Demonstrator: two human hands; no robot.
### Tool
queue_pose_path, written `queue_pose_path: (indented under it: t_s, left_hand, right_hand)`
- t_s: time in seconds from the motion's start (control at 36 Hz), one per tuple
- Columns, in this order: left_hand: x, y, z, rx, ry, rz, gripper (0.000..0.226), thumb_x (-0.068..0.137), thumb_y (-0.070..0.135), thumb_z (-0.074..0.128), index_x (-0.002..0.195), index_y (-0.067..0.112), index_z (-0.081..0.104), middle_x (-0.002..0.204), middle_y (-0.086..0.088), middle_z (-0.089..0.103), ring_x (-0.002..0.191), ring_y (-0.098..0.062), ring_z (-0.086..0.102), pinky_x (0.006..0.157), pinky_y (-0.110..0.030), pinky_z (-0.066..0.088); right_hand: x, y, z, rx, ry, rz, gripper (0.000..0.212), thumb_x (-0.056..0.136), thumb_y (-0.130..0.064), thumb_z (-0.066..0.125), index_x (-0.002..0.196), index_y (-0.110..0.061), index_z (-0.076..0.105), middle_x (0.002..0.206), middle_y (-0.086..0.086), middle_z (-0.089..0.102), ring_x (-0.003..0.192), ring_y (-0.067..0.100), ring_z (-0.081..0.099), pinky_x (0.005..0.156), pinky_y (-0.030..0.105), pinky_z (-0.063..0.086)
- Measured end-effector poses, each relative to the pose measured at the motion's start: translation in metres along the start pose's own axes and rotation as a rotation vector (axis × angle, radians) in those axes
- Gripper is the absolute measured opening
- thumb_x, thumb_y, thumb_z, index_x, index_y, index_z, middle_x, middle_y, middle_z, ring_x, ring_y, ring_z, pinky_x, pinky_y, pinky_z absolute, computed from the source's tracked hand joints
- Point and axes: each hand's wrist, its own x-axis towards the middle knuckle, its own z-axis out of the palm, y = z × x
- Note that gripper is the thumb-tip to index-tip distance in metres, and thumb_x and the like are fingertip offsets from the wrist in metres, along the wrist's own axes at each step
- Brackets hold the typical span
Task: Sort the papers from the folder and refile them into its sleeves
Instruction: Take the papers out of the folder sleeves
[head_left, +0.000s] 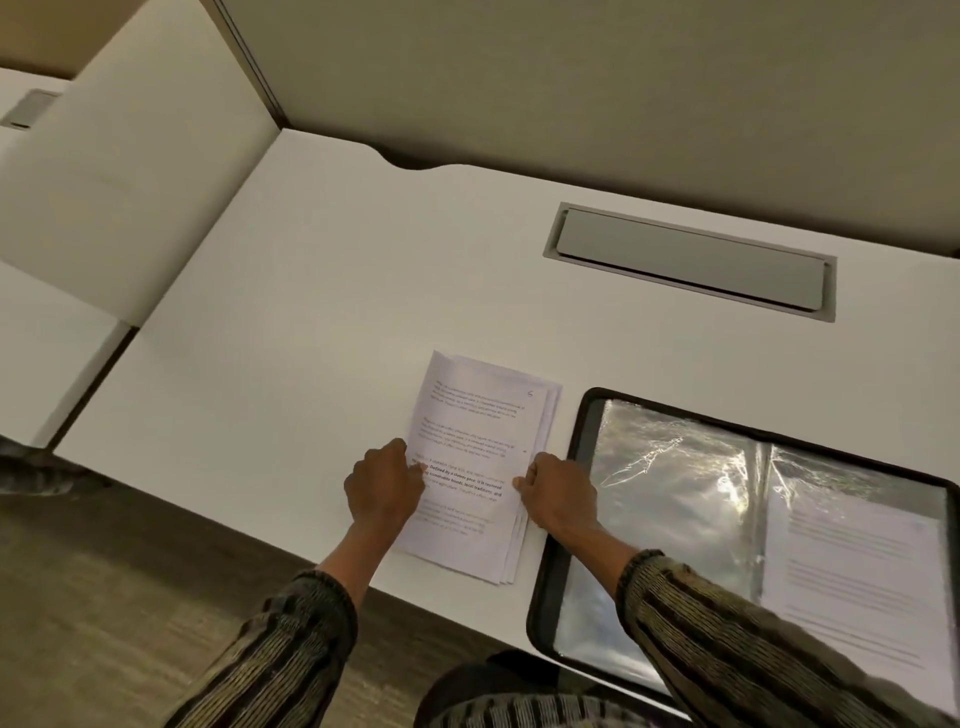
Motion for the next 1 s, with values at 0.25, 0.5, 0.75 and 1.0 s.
queue_pose_path:
  t_s: [0.25, 0.5, 0.75, 1.0]
  left_hand:
    - [-0.003, 0.010, 0.002, 0.058, 0.024, -0.054, 0.044, 0.097, 0.039, 0.074, 0.121, 0.010, 0.052, 0.115, -0.010, 0.067, 0.103, -0.032, 0.069, 0.072, -0.038, 0.046]
    - [-0.013, 0.039, 0.003, 0.254, 0.141, 0.019, 0.042, 0.094, 0.038, 0.072, 0.117, 0.005, 0.062, 0.107, -0.012, 0.068, 0.101, -0.032, 0.062, 0.083, -0.044, 0.047]
    - [-0.066, 0.134, 0.030, 0.178, 0.080, 0.369, 0.034, 0.102, 0.044, 0.059, 0.095, 0.015, 0.074, 0.088, -0.001, 0.074, 0.088, -0.024, 0.066, 0.088, -0.041, 0.048]
    - [-0.131, 0.230, 0.066, 0.187, -0.017, 0.750, 0.037, 0.106, 0.047, 0.049, 0.096, 0.019, 0.071, 0.087, 0.002, 0.072, 0.077, -0.019, 0.068, 0.080, -0.036, 0.056]
  right_hand:
    - [0.001, 0.001, 0.006, -0.115, -0.009, -0.073, 0.027, 0.107, -0.042, 0.051, 0.097, -0.017, 0.054, 0.087, -0.003, 0.061, 0.076, 0.015, 0.060, 0.064, 0.030, 0.046]
    - [-0.027, 0.051, -0.018, 0.166, 0.055, -0.177, 0.003, 0.100, -0.030, 0.065, 0.099, -0.027, 0.063, 0.085, -0.010, 0.069, 0.076, 0.009, 0.064, 0.074, 0.035, 0.057]
    - [-0.088, 0.152, -0.053, 0.234, 0.381, 0.003, 0.015, 0.089, -0.017, 0.068, 0.095, -0.031, 0.066, 0.091, -0.014, 0.065, 0.078, 0.004, 0.061, 0.070, 0.033, 0.054]
    - [-0.127, 0.249, -0.081, 0.189, 0.577, 0.251, 0.033, 0.089, -0.040, 0.075, 0.118, -0.028, 0.064, 0.116, -0.008, 0.056, 0.104, 0.015, 0.060, 0.073, 0.036, 0.053]
